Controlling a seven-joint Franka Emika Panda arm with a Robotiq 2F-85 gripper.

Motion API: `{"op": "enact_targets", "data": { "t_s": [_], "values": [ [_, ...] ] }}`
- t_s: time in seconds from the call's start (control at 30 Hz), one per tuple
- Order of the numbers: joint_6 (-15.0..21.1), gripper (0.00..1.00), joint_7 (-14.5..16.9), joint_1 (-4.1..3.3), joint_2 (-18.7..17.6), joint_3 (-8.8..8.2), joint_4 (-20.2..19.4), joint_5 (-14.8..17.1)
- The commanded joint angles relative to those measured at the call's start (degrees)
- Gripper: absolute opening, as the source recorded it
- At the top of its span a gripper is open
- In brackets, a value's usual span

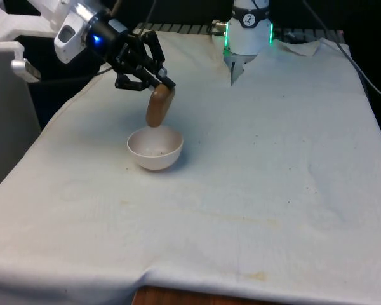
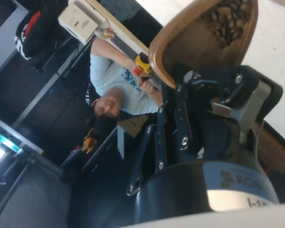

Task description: Pour the coffee beans from the cup into the bowl.

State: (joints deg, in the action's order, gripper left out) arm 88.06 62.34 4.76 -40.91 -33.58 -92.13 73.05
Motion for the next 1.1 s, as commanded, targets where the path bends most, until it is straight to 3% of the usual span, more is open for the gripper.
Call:
{"op": "enact_targets", "data": {
  "t_s": [0.0,0.1,0.13,0.3,0.37,0.67,0.7,0.77,0.97,1.0,1.03,1.07],
  "values": [
    [-0.9,0.03,-0.9,0.34,-0.3,0.11,0.9,0.1],
    [-0.5,0.03,-0.6,0.06,-0.2,-0.17,0.6,0.3],
    [-1.3,0.03,-1.5,0.4,-0.6,-0.06,1.5,0.3],
    [-1.6,0.03,-2.6,0.46,-0.9,-0.11,2.5,0.4],
    [-1.1,0.03,-2.2,0.11,-0.6,-0.29,1.9,0.5],
    [-2.5,0.03,-6.0,0.29,-1.4,-0.17,2.8,0.1],
    [-1.7,0.03,-5.0,0.11,-0.9,-0.29,2.2,0.5],
    [-2.7,0.03,-7.0,0.34,-1.7,-0.17,3.0,0.2],
    [-3.9,0.03,-8.3,0.86,-2.6,0.0,3.6,1.4],
    [-2.9,0.03,-7.6,0.23,-2.2,-0.29,2.9,1.4],
    [-4.2,0.03,-8.4,0.92,-2.8,0.0,3.7,1.8],
    [-4.6,0.03,-8.5,0.97,-2.9,-0.06,3.7,2.1]
  ]
}}
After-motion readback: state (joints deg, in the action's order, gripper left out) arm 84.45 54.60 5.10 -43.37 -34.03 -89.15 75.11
